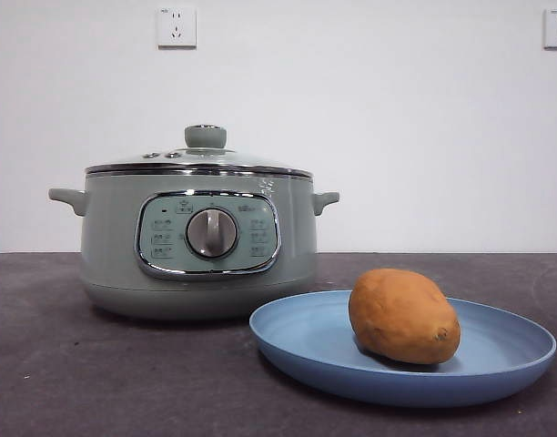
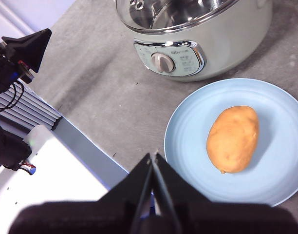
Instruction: Take the potato out from the steamer,put the potato on the plate,close the lid
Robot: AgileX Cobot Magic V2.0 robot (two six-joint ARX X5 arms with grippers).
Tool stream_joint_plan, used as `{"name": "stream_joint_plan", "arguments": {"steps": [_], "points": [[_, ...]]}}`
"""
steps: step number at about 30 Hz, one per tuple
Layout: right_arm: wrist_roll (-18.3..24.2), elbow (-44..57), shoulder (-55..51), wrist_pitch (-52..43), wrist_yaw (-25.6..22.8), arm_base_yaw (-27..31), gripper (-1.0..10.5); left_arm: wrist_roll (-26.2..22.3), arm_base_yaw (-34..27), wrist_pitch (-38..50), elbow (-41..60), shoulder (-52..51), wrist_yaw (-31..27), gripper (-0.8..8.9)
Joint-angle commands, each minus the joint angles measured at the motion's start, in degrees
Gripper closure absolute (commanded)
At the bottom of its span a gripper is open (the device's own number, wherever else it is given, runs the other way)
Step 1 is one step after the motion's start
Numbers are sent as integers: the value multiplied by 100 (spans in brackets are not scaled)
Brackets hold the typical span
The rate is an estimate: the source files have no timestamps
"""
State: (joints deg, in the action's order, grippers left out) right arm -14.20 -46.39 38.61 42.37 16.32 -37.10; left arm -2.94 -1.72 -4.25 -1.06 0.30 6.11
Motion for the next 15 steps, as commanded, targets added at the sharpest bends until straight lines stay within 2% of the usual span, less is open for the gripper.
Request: {"name": "stream_joint_plan", "arguments": {"steps": [1, 7, 15], "points": [[-31, -28, -7, -22, -17, -9, 946, 46, -13, -109, 85, -22, -15, 817], [-31, -28, -4, -22, -17, -9, 946, 24, -17, -597, 85, -22, -15, 817], [-31, -28, -7, -22, -17, -9, 946, 28, -17, -597, 85, -22, -4, 817]]}}
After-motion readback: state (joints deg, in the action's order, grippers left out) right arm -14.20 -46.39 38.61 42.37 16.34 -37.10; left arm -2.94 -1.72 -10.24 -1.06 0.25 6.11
